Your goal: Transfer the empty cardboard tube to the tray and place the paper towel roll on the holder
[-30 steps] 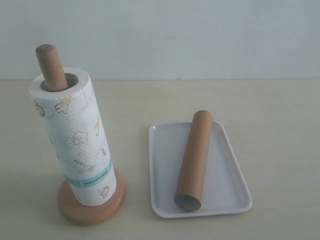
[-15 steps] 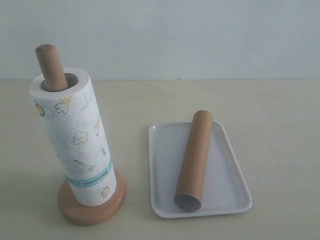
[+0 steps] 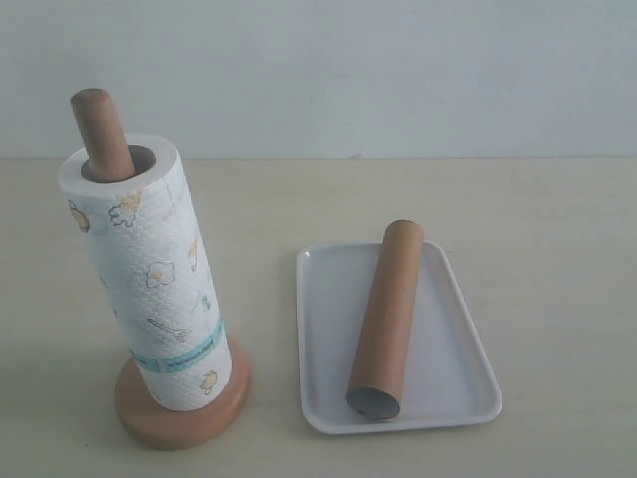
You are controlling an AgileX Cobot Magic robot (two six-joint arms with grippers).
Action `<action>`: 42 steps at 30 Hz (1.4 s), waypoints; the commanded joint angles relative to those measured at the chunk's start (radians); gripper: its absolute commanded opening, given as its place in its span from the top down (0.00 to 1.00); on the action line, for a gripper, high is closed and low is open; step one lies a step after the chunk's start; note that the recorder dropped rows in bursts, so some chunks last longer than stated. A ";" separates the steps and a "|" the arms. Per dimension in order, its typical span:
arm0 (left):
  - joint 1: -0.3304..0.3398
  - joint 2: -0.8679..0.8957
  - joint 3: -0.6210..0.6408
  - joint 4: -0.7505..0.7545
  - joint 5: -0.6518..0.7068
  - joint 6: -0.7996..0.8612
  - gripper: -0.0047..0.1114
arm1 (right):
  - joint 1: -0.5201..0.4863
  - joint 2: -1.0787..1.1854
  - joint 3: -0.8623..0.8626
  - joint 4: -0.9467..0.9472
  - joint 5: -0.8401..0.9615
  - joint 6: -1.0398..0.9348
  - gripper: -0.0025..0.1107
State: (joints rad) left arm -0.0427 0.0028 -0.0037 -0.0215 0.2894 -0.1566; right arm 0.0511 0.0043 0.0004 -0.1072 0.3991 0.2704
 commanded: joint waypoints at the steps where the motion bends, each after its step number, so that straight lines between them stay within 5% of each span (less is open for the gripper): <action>1: 0.002 -0.003 0.004 0.003 -0.005 0.001 0.92 | -0.029 -0.004 0.000 -0.008 -0.005 -0.006 0.94; 42: 0.002 -0.003 0.004 0.003 -0.005 0.001 0.92 | -0.046 -0.004 0.000 -0.008 -0.005 -0.009 0.94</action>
State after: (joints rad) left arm -0.0427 0.0028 -0.0037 -0.0215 0.2894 -0.1566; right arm 0.0111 0.0043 0.0004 -0.1072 0.3991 0.2667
